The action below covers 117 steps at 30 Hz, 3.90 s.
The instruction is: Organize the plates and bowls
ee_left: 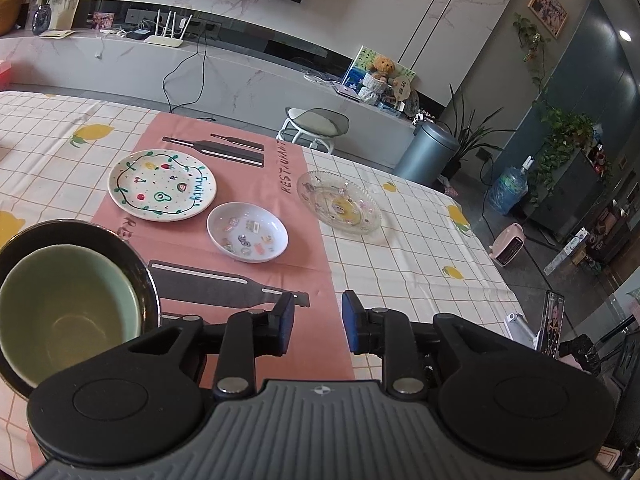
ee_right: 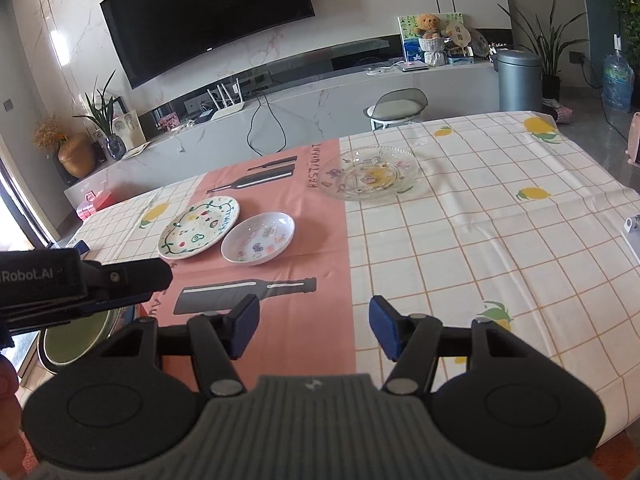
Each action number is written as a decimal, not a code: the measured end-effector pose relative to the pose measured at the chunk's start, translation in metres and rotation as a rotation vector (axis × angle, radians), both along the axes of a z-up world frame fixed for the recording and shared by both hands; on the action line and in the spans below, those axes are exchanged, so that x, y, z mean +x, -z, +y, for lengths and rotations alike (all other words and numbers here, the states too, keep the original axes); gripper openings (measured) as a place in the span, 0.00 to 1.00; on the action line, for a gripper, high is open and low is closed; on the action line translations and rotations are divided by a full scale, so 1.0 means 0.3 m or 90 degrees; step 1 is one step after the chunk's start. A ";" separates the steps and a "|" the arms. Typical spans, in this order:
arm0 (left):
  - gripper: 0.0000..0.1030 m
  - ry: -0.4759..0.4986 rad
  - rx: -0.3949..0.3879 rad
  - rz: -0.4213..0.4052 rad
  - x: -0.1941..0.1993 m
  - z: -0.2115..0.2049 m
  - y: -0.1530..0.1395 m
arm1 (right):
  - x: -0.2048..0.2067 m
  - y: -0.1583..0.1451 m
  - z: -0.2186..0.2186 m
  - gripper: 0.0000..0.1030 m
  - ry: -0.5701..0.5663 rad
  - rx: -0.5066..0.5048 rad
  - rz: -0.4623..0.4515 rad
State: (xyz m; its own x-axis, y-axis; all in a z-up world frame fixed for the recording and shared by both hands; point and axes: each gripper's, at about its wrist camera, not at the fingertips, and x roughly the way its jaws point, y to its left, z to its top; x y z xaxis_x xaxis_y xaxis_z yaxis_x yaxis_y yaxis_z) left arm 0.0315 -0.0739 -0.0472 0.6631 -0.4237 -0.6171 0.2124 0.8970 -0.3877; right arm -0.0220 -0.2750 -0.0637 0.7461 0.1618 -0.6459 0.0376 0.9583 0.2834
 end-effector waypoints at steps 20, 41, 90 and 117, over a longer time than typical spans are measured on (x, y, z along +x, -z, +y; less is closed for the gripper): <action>0.34 -0.106 -0.100 0.061 0.394 -0.162 0.142 | 0.324 0.104 -0.284 0.48 0.108 0.129 0.007; 0.34 -0.189 -0.146 0.166 0.721 -0.215 0.350 | 0.686 0.310 -0.465 0.28 0.204 0.352 0.078; 0.09 -0.166 -0.110 0.122 0.372 -0.142 0.247 | 0.376 0.214 -0.375 0.07 0.167 0.326 0.079; 0.09 -0.122 -0.053 0.153 -0.008 -0.012 0.284 | -0.046 0.252 -0.240 0.07 0.153 0.339 0.148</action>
State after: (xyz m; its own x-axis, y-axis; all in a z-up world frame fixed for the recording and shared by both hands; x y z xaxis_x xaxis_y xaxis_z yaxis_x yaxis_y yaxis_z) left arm 0.0291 -0.0774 -0.1324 0.5750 -0.3606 -0.7344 -0.0639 0.8751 -0.4798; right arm -0.0359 -0.3469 -0.1392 0.6511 0.3507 -0.6731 0.3531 0.6451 0.6776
